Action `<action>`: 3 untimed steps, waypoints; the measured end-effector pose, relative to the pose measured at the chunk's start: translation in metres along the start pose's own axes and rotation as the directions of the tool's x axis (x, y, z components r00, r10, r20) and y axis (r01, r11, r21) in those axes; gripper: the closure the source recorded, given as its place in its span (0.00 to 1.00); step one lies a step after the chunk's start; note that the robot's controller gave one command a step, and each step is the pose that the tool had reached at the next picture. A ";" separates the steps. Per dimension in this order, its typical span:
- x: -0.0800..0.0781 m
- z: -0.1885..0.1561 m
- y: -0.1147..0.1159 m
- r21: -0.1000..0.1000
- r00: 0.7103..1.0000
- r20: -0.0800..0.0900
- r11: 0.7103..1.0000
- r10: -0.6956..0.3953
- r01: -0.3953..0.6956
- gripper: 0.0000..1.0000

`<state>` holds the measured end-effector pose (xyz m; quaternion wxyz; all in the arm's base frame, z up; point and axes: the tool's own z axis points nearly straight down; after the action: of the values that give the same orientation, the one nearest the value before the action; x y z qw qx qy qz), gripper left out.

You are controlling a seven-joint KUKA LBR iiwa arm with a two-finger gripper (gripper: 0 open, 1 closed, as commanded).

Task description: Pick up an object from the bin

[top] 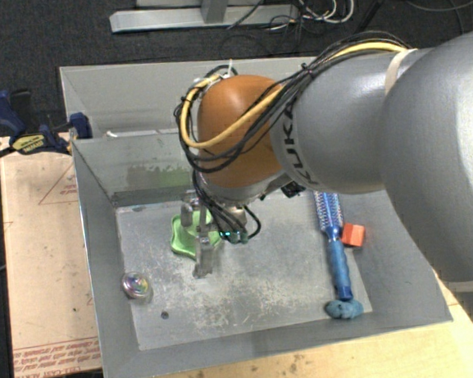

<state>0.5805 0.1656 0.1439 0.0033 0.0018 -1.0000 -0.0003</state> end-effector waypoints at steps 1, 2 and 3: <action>-0.062 0.066 -0.008 -0.004 0.978 0.007 0.978 0.210 -0.210 0.00; 0.070 0.075 -0.030 0.001 0.981 0.000 0.981 0.196 -0.196 0.00; 0.095 0.074 0.034 -0.006 0.970 0.009 0.970 0.244 -0.244 0.00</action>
Offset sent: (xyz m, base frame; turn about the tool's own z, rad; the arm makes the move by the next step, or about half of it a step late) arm 0.0608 -0.0090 -0.0667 0.2120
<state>0.4849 0.1988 0.0701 -0.0016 -0.1213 -0.9926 -0.0022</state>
